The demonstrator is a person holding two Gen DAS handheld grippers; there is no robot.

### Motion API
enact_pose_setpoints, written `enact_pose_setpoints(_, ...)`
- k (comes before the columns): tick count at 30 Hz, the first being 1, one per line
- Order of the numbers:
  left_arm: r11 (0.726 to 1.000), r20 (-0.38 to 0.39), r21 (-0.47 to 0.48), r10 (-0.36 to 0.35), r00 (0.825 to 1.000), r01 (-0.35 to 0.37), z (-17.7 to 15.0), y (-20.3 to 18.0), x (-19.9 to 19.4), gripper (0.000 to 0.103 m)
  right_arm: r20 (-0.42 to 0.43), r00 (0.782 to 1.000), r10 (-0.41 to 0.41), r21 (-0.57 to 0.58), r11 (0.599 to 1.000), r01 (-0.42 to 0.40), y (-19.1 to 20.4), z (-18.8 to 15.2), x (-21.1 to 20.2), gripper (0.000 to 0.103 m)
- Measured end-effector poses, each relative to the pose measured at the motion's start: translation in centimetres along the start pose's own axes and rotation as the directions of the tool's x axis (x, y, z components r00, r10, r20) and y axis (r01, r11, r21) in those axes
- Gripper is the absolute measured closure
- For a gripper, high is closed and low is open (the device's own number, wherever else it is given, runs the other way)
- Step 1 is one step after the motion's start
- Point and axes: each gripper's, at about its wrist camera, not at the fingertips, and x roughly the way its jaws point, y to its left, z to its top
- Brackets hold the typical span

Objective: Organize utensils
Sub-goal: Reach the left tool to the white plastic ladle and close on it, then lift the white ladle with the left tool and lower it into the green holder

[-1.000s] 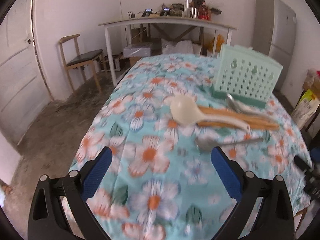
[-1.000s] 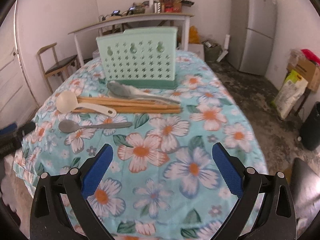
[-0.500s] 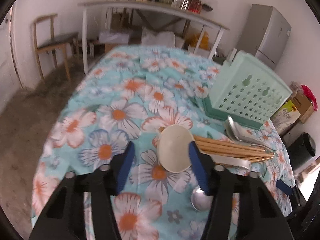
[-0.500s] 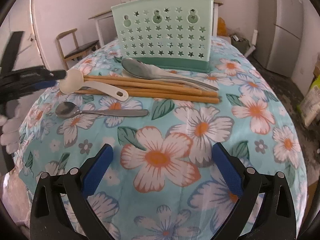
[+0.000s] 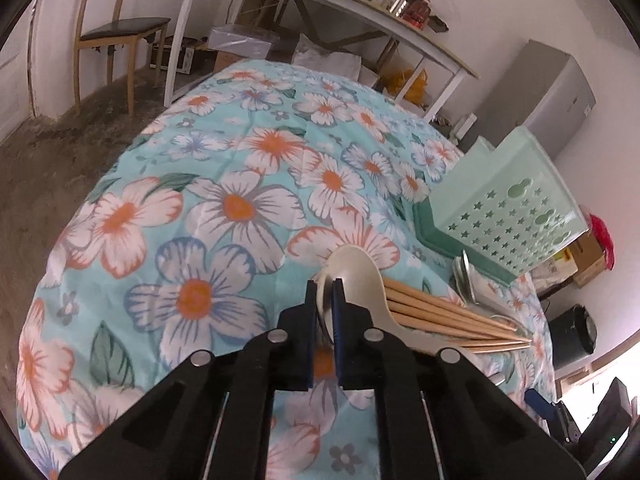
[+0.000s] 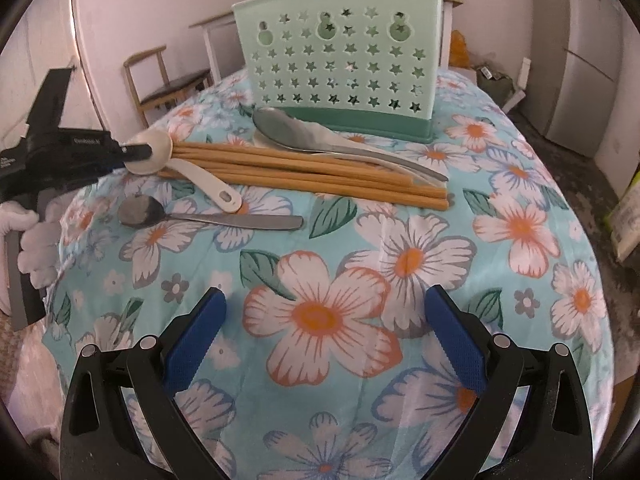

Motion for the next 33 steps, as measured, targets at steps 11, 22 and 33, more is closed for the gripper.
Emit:
enact_pose_setpoints(11, 0.989, 0.145, -0.126, -0.058, 0.988, 0.076, -0.5, 3.1, -6.7, 0.098, 0.143, 0.988, 0.059, -0.31, 0.951, -0.012, 7.7, 1.2, -2.9, 0.03)
enact_pose_setpoints(22, 0.964, 0.245, -0.259, 0.003, 0.97, 0.063, -2.2, 9.2, -11.4, 0.098, 0.178, 0.984, -0.021, -0.665, 0.734, 0.136, 16.8, 1.0, 2.0, 0.058)
enact_pose_setpoints(33, 0.952, 0.259, -0.302, 0.025, 0.965, 0.057, -2.1, 11.8, -11.8, 0.098, 0.168, 0.979, -0.118, -0.712, 0.672, 0.203, 19.2, 1.3, 4.8, 0.097)
